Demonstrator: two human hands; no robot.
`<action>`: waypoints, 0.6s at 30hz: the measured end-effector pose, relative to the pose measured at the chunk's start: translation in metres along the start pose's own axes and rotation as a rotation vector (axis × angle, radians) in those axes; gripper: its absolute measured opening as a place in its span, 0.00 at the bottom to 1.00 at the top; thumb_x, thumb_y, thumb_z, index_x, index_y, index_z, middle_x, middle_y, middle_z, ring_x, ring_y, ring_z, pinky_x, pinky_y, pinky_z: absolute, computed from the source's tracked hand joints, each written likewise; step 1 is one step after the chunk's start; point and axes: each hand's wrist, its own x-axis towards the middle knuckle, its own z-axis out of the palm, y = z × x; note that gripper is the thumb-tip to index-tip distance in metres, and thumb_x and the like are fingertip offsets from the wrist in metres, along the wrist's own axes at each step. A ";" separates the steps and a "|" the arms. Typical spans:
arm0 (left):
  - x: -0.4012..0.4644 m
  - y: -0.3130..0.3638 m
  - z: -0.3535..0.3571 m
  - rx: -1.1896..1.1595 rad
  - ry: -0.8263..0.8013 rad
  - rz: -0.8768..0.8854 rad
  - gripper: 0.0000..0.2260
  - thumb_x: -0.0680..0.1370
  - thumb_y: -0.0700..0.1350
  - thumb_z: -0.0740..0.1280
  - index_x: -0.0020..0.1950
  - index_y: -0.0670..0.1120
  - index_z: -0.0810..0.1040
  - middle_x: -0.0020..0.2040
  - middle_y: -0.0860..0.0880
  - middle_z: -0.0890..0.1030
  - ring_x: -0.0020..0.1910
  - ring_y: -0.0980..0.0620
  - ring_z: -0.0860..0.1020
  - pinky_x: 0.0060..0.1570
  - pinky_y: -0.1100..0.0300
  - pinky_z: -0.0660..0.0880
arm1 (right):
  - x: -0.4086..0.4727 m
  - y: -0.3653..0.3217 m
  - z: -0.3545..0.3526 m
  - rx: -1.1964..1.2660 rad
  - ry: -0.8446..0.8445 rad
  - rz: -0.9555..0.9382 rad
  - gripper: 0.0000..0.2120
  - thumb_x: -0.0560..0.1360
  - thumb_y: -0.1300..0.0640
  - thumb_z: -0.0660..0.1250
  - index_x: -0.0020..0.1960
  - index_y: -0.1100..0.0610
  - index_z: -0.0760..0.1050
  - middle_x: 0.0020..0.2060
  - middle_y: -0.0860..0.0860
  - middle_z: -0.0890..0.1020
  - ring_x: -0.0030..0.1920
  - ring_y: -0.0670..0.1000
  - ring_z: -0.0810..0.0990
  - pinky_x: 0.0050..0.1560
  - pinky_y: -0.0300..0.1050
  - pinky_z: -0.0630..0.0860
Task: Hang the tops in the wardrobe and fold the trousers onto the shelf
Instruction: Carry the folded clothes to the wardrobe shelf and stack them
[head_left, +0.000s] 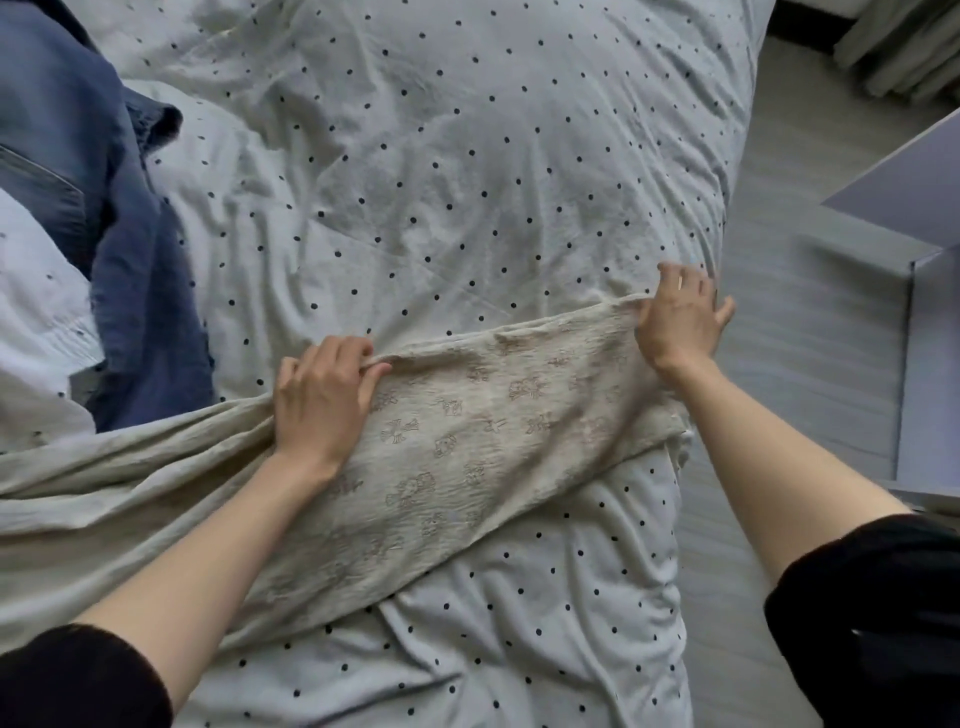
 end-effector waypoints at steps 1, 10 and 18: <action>-0.005 -0.003 0.002 0.027 0.001 0.001 0.13 0.76 0.49 0.66 0.54 0.41 0.77 0.48 0.42 0.79 0.46 0.44 0.77 0.47 0.50 0.68 | -0.013 -0.001 0.004 0.015 -0.007 -0.024 0.22 0.79 0.56 0.59 0.72 0.57 0.60 0.72 0.57 0.63 0.73 0.57 0.58 0.70 0.65 0.50; -0.034 -0.052 -0.004 0.120 0.021 -0.142 0.06 0.73 0.38 0.68 0.49 0.41 0.77 0.47 0.40 0.78 0.46 0.40 0.75 0.47 0.48 0.64 | -0.156 -0.080 0.055 0.121 -0.247 -0.455 0.27 0.81 0.43 0.49 0.77 0.50 0.52 0.76 0.51 0.48 0.77 0.55 0.49 0.70 0.68 0.45; -0.007 -0.053 -0.008 0.019 -0.113 -0.168 0.08 0.79 0.49 0.62 0.55 0.46 0.74 0.53 0.45 0.78 0.53 0.44 0.74 0.51 0.51 0.61 | -0.151 -0.111 0.050 0.129 -0.458 -0.327 0.25 0.81 0.43 0.46 0.77 0.49 0.50 0.77 0.51 0.47 0.77 0.54 0.44 0.69 0.70 0.43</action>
